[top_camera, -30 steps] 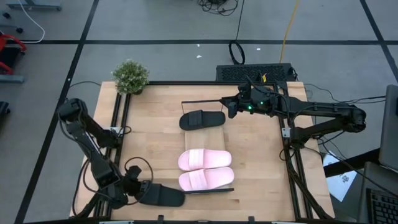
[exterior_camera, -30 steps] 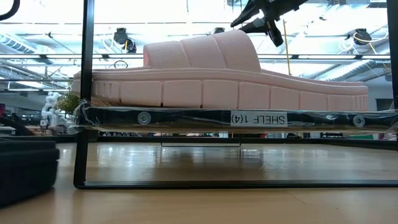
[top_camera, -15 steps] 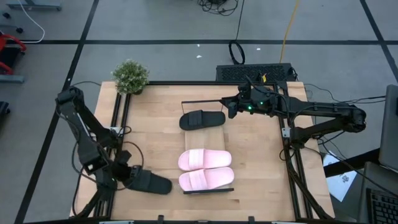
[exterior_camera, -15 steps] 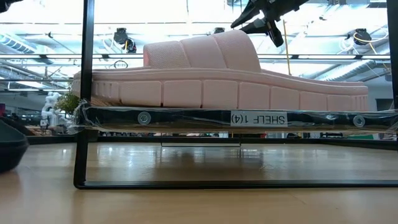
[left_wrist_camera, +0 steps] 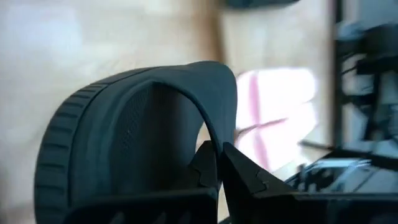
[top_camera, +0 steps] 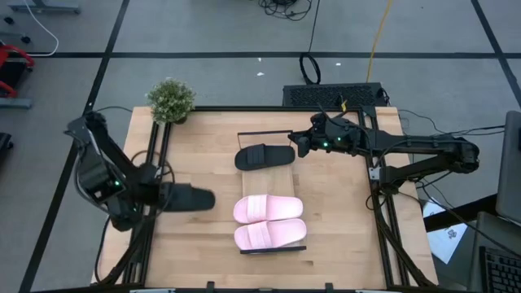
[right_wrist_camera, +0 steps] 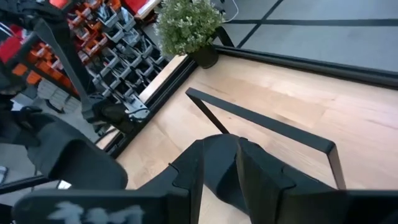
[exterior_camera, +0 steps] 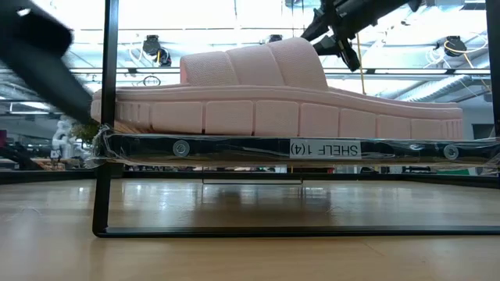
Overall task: Pick and place slides into the shelf
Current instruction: Put the black slipper on the shelf
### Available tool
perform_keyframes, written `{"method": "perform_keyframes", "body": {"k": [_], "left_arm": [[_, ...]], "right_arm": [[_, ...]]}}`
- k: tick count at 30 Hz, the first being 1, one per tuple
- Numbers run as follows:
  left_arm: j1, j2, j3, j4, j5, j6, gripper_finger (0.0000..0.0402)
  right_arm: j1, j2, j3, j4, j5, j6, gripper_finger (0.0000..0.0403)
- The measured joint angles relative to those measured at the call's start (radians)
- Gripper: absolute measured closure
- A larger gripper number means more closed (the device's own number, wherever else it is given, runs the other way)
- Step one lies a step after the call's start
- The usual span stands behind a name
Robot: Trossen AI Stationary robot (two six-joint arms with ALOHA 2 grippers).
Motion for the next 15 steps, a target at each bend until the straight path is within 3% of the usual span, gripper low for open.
{"method": "perform_keyframes", "body": {"k": [8, 15], "left_arm": [[0.097, 0.001, 0.045, 0.018, -0.27, 0.122, 0.0402], [0.211, 0.002, 0.045, 0.283, -0.397, 0.396, 0.0402]], "right_arm": [[-0.003, -0.001, -0.011, 0.082, 0.004, -0.013, 0.0316], [-0.028, 0.0, -0.011, 0.184, 0.005, -0.035, 0.0316]]}}
